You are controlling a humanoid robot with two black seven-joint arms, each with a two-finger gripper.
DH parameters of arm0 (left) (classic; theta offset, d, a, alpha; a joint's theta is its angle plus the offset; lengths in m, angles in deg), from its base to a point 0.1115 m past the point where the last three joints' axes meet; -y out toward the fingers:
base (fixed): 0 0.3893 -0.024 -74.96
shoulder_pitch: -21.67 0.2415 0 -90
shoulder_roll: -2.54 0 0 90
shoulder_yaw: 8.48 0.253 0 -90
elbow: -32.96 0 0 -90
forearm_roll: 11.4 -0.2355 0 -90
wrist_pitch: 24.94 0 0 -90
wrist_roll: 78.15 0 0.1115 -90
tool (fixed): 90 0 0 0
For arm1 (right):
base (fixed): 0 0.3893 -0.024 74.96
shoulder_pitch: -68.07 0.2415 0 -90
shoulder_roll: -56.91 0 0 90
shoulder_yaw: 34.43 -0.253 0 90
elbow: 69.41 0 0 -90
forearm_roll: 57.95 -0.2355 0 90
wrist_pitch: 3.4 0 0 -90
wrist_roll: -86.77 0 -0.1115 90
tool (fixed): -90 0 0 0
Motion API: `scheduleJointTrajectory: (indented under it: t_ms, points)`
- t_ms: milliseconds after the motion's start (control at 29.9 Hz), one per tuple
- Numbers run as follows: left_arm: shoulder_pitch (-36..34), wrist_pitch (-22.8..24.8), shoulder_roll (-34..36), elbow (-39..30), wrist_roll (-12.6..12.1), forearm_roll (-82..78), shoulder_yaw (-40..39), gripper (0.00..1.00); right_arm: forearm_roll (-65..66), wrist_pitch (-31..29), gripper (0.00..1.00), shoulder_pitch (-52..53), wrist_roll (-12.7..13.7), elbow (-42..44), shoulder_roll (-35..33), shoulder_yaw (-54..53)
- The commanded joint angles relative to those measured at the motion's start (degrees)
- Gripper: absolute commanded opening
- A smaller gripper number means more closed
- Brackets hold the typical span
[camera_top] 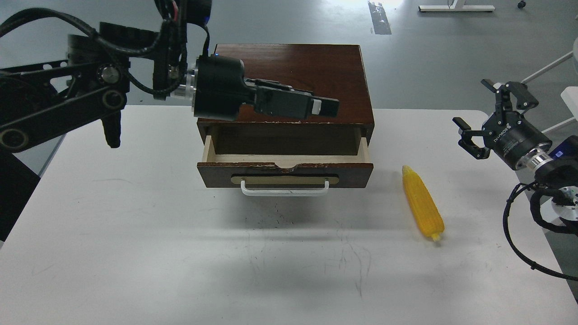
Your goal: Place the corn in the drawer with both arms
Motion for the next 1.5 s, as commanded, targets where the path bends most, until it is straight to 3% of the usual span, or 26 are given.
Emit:
scheduleJointTrajectory:
  t_ms: [0, 201, 368, 568, 902, 1036, 1470]
  points:
    - [4.7, 0.0, 2.8, 2.9, 0.0, 16.2, -0.1, 0.99, 0.0, 0.0, 1.00, 0.0, -0.1, -0.2, -0.8, 0.0]
    - [12.4, 0.0, 6.7, 5.9, 0.0, 31.0, -0.5, 0.99, 0.4, 0.0, 1.00, 0.1, -0.2, -3.9, -4.0, 0.4]
    - [26.4, -0.6, 6.5, 12.6, 0.0, 37.1, -12.6, 0.99, 10.6, 0.0, 1.00, 0.6, -0.2, -8.4, -8.0, 0.4]
    - [36.1, -0.6, 2.8, 16.6, 0.0, 37.1, -21.1, 0.99, 26.8, 0.0, 1.00, 1.7, -0.2, -11.3, -10.8, 0.4]
    - [39.7, -0.4, -0.3, 18.8, 0.0, 36.3, -22.8, 0.99, 59.4, 0.0, 1.00, 3.7, -0.2, -14.7, -13.1, 1.1]
    - [39.8, -0.1, -0.7, 18.7, 0.0, 36.2, -23.2, 0.99, 75.1, 0.0, 1.00, 3.6, -0.2, -15.0, -12.6, 6.1]
    - [39.8, 0.0, -0.9, 18.4, 0.0, 36.2, -23.2, 0.99, 80.8, 0.0, 1.00, 11.7, -0.2, -13.9, -6.6, 20.8]
